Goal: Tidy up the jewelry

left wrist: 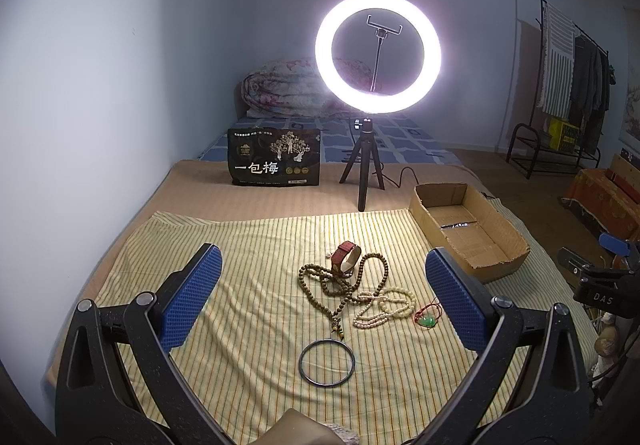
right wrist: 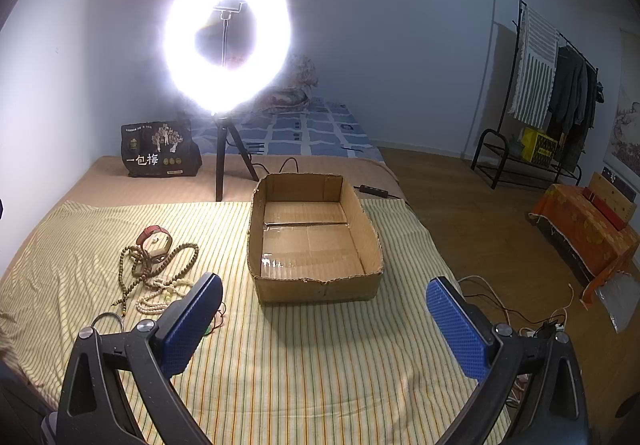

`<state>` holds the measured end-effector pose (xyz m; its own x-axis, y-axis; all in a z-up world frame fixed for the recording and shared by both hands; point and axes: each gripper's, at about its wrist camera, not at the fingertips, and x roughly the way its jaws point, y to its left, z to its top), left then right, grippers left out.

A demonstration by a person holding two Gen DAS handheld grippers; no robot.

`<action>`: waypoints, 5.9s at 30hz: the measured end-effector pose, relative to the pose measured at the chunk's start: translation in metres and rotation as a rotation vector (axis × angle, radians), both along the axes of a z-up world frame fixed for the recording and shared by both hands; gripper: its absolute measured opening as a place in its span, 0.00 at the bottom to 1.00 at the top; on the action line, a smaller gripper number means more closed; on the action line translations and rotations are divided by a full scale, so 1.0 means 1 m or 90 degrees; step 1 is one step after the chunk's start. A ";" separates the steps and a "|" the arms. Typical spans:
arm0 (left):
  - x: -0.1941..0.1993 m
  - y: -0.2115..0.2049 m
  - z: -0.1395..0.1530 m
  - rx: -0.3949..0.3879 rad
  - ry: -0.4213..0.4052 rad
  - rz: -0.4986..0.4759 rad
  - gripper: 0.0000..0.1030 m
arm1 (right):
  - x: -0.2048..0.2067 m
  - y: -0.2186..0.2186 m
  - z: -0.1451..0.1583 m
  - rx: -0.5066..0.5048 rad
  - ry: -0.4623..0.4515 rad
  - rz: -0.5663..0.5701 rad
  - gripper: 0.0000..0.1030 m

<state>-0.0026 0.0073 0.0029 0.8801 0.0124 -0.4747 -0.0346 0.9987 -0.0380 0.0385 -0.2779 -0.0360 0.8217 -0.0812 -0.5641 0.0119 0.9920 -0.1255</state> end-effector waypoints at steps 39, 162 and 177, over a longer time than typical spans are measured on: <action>0.012 0.002 -0.018 0.003 0.032 0.013 1.00 | 0.013 0.007 -0.012 0.019 0.021 0.018 1.00; 0.081 0.008 -0.163 -0.037 0.267 -0.028 0.72 | 0.200 0.160 -0.098 0.071 0.194 0.387 0.59; 0.105 -0.038 -0.123 -0.050 0.215 -0.085 0.72 | 0.185 0.071 -0.062 0.068 0.162 0.315 0.59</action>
